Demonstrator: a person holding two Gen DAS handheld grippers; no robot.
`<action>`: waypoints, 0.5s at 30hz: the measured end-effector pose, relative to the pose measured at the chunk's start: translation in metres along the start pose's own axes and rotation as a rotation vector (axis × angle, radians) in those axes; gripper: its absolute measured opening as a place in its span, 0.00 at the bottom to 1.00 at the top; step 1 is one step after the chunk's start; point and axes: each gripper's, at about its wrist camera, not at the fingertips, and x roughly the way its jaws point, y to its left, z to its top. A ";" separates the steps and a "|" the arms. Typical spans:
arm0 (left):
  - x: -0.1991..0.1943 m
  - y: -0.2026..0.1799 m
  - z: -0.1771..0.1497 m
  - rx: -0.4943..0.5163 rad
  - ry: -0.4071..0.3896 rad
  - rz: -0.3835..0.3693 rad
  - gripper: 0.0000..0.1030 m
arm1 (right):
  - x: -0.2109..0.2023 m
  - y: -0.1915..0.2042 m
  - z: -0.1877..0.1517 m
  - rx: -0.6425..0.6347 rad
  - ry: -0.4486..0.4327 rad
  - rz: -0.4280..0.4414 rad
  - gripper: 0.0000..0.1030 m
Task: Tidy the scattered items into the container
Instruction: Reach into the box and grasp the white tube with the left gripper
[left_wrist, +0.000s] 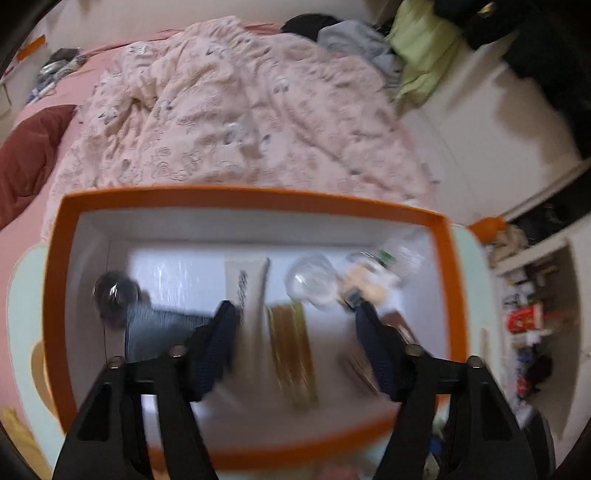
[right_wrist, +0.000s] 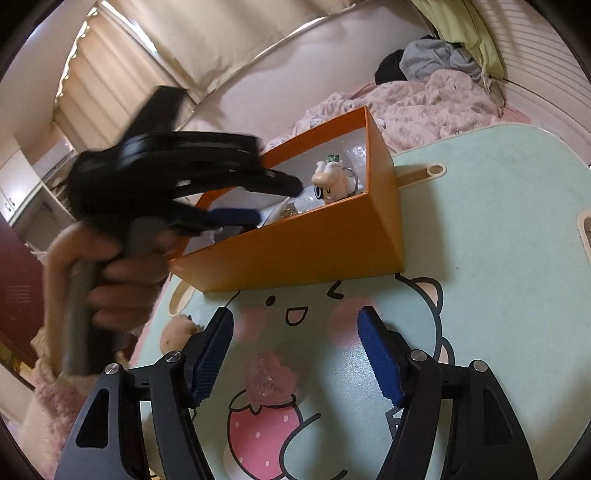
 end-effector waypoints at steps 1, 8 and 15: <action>0.002 -0.002 0.003 -0.002 -0.012 0.026 0.55 | 0.000 -0.001 -0.001 0.001 0.000 0.002 0.69; 0.004 -0.008 0.005 0.023 -0.025 0.082 0.55 | -0.003 -0.006 -0.001 0.030 0.004 0.030 0.71; 0.001 0.004 0.005 0.030 -0.028 0.177 0.51 | -0.005 -0.007 0.000 0.037 0.010 0.034 0.71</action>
